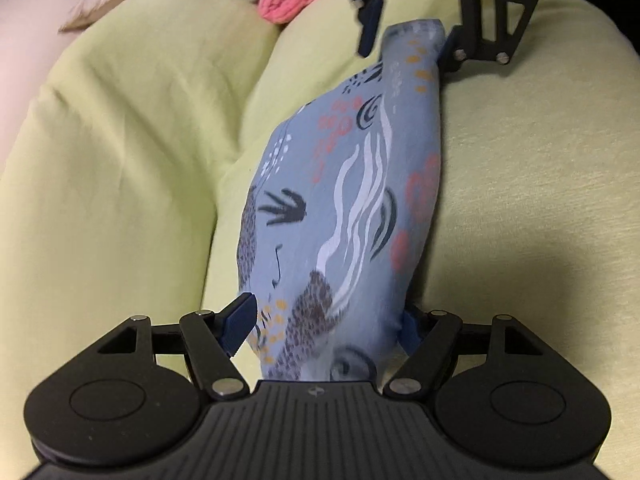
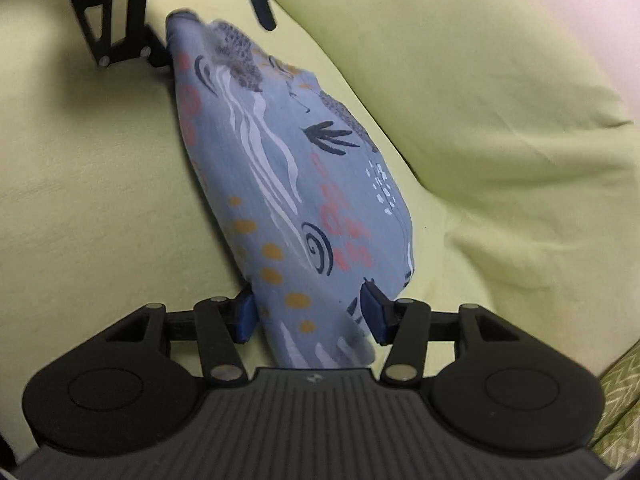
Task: Fold clothes
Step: 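Close the left gripper on the bundle end while the right gripper grasps the other end, then lift the folded pants off the sofa with both grippers toward the chair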
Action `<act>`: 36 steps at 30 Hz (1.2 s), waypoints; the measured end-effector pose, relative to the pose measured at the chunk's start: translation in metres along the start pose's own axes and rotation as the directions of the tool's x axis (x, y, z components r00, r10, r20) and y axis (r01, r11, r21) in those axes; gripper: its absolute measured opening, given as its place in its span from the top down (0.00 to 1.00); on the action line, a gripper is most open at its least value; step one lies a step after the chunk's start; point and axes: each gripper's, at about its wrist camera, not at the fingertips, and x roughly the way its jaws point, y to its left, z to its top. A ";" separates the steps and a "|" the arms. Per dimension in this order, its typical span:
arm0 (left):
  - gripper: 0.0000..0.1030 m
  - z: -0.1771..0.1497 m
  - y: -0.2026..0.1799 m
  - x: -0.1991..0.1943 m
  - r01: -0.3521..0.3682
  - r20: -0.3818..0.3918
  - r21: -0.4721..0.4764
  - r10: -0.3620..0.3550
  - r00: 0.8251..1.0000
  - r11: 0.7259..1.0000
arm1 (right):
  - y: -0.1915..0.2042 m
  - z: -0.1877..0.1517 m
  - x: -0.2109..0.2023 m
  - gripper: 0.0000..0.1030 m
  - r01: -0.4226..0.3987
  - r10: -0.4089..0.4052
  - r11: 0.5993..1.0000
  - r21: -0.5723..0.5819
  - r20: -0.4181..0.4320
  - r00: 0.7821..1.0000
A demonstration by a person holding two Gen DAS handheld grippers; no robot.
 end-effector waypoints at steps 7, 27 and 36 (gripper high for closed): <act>0.45 0.007 0.007 0.008 0.053 -0.015 0.009 -0.053 0.998 0.999 | 0.007 0.020 0.017 0.66 0.003 -0.004 0.996 -0.093 -0.011 1.000; 0.93 0.018 0.047 -0.034 0.011 0.013 0.111 -0.013 1.000 0.994 | -0.022 0.031 -0.021 0.90 0.103 -0.102 0.985 -0.138 0.014 0.995; 0.93 0.043 0.062 -0.090 -0.049 0.079 0.109 0.040 0.996 0.993 | -0.051 0.037 -0.080 0.90 0.197 -0.198 0.971 -0.134 0.011 0.980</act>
